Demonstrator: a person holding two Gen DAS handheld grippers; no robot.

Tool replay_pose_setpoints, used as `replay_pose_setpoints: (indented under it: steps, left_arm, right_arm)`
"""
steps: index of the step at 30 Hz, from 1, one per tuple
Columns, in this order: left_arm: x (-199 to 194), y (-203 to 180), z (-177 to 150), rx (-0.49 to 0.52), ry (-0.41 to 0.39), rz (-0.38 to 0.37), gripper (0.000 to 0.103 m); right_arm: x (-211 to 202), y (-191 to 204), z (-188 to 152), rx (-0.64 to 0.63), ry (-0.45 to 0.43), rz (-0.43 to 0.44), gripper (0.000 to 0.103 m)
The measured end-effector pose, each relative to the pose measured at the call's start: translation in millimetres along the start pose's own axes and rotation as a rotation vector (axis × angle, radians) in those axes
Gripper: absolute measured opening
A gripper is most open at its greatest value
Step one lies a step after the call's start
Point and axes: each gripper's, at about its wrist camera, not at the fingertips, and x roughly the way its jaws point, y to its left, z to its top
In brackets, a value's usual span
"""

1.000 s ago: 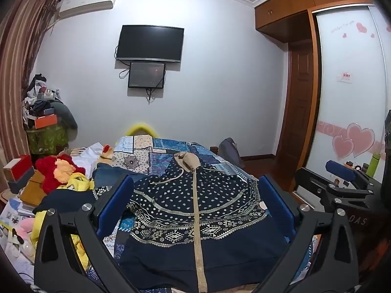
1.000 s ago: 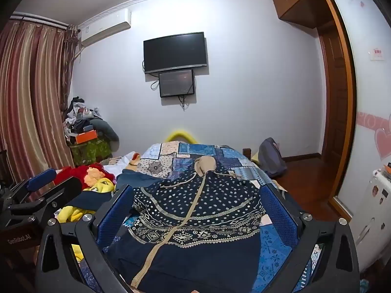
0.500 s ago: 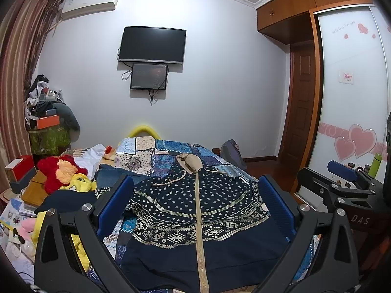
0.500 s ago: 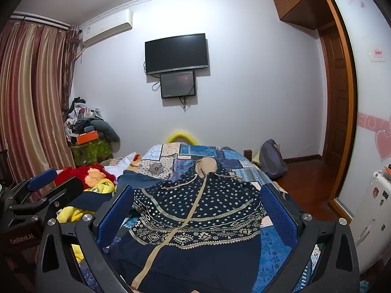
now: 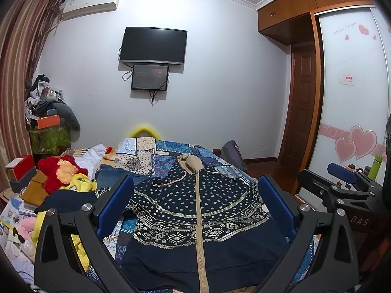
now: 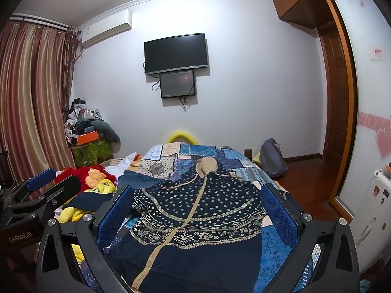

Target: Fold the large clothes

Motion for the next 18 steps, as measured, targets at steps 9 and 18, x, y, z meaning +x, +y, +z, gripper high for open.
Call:
replay_pose_setpoints:
  steps: [9, 18]
  left_arm:
    - [0.8, -3.2, 0.9, 0.004, -0.002, 0.004, 0.103]
    - [0.8, -2.5, 0.6, 0.004, -0.001, 0.004, 0.103]
  right_arm:
    - [-0.5, -0.7, 0.8, 0.000, 0.002, 0.000, 0.103]
    - [-0.2, -1.2, 0.8, 0.002, 0.002, 0.002, 0.103]
